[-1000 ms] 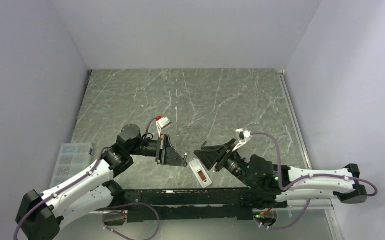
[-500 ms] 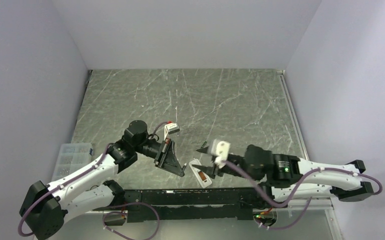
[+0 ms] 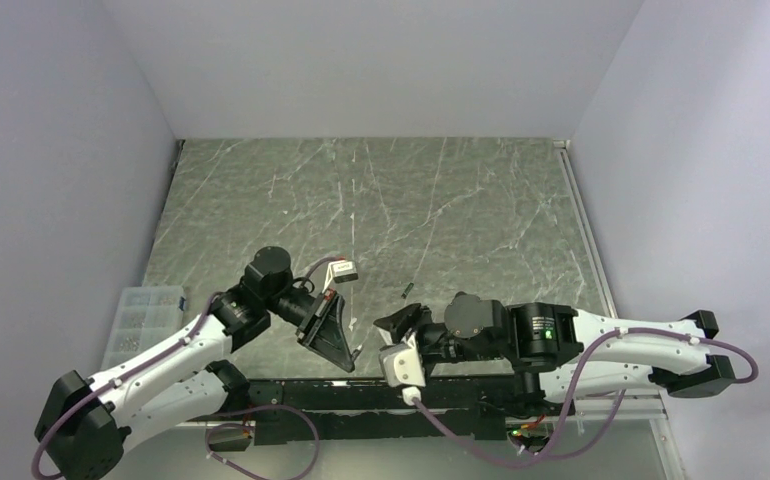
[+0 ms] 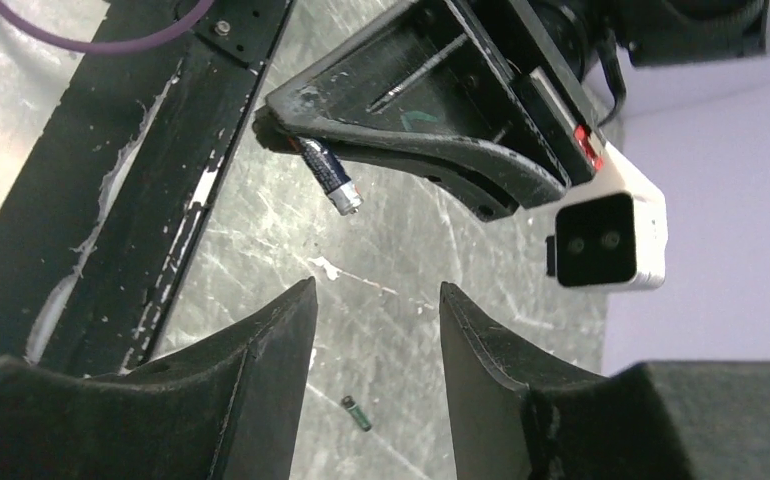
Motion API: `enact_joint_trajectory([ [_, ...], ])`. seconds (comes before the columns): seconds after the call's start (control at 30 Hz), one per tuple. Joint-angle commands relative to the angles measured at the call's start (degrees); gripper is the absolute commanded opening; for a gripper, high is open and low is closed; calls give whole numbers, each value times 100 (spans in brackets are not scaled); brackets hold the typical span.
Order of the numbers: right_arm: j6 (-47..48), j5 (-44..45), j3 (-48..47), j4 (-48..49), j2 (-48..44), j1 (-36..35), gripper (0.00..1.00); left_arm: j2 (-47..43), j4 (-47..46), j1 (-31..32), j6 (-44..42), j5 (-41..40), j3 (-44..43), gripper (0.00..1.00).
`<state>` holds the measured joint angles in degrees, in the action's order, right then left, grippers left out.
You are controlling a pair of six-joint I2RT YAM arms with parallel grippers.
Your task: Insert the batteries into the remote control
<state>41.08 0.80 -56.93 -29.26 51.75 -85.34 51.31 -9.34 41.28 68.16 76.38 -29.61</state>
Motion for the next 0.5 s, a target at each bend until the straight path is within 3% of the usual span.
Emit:
enact_joint_trajectory([
  [0.0,1033,-479,-201,108,-9,-87,50,-115,41,2,13,369,-27,0],
  [0.47,2312,-145,-226,578,488,-787,37,-120,-551,3,393,573,119,0],
])
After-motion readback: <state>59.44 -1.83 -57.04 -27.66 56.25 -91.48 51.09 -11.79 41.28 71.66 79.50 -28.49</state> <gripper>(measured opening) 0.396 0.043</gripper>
